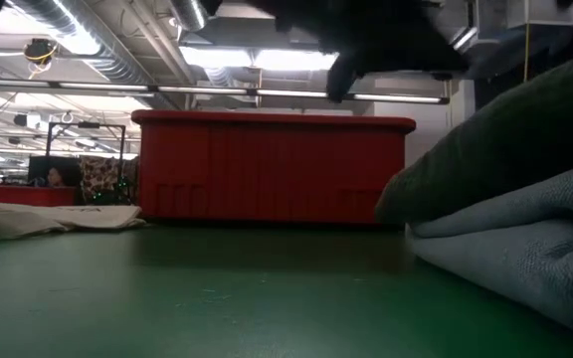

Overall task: Fold Laundry from Bin
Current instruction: Stack the green shirt on top of the light blue jeans

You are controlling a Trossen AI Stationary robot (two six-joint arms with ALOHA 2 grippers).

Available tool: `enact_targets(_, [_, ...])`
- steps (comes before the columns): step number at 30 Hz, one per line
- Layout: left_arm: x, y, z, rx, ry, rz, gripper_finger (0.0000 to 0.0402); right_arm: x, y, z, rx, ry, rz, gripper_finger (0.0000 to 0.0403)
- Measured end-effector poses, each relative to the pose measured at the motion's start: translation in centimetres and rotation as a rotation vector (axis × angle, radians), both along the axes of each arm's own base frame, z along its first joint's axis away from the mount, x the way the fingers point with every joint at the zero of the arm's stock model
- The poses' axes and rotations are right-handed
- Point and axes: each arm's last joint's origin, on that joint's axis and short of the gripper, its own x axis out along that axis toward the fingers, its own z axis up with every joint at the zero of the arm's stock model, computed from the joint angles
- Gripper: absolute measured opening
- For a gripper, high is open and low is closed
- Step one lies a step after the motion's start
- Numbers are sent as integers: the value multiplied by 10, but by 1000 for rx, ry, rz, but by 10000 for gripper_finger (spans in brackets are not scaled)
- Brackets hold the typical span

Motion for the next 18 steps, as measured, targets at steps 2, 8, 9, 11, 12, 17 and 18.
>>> enact_targets(2, [1, -7, 4, -23, -62, -22, 0, 5, 14, 4, 45, -97, 31, 174])
enact_targets(8, [-1, -30, 14, -54, -184, -51, 0, 10, 58, 6, 89, -343, 114, 174])
enact_targets(9, [-2, -35, 16, -54, -202, -44, 0, 10, 64, 4, 76, -367, 118, 174])
enact_targets(11, [-3, -46, 15, -55, -252, -20, 0, 10, 76, 0, 42, -402, 133, 174])
enact_targets(12, [-4, -53, 15, -53, -276, -13, 0, 11, 81, -2, 28, -417, 137, 174])
enact_targets(17, [-6, -78, 1, -52, -357, -14, 0, 15, 107, -19, 4, -446, 182, 174])
enact_targets(18, [-6, -81, -2, -56, -368, -8, 0, 16, 112, -22, 9, -450, 190, 174])
